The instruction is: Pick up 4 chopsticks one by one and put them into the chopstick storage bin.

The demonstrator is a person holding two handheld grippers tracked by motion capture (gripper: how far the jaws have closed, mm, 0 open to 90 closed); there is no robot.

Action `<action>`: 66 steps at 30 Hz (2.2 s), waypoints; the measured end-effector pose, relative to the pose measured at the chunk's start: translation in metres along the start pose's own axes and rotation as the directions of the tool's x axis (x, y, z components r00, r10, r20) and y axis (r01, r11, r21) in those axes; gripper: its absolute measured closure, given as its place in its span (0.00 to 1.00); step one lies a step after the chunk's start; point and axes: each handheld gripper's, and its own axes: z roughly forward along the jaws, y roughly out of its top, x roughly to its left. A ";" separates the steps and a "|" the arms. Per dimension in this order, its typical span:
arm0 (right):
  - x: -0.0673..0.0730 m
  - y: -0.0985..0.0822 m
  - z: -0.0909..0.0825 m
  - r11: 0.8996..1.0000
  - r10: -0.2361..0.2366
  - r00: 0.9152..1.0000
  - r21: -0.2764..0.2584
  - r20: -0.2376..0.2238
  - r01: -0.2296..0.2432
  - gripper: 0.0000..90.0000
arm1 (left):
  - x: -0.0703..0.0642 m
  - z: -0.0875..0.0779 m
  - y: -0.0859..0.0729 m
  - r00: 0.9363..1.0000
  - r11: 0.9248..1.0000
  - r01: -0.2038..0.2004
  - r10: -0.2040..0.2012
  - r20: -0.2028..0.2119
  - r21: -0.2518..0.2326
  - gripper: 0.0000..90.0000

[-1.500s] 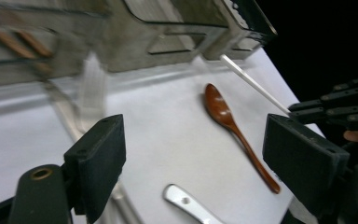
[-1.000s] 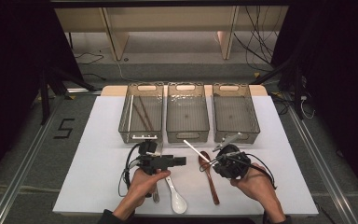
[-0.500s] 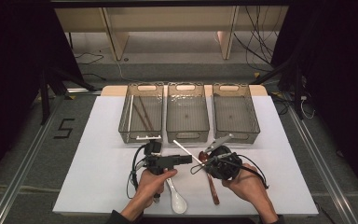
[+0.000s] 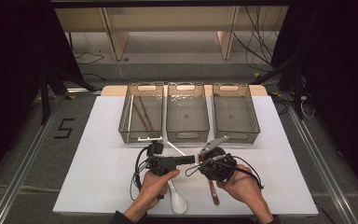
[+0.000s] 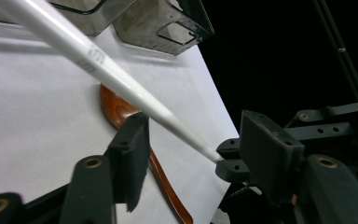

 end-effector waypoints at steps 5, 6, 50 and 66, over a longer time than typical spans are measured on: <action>0.001 0.001 0.000 1.000 -0.002 1.000 -0.009 -0.003 0.002 0.95 | 0.000 0.001 -0.001 1.000 1.000 0.009 -0.009 0.016 -0.005 0.57; 0.001 0.001 0.000 1.000 -0.003 1.000 -0.012 -0.001 0.003 0.95 | 0.001 0.001 -0.001 1.000 1.000 0.014 -0.013 0.020 -0.008 0.58; -0.011 -0.011 -0.010 0.993 0.072 0.995 -0.084 -0.070 -0.078 0.48 | 0.016 -0.030 0.017 0.997 0.996 0.021 -0.014 0.075 -0.090 0.93; -0.028 -0.052 -0.004 0.970 0.199 0.980 -0.140 -0.008 -0.198 0.26 | 0.027 -0.093 0.070 1.000 0.982 -0.012 0.013 0.004 -0.188 0.93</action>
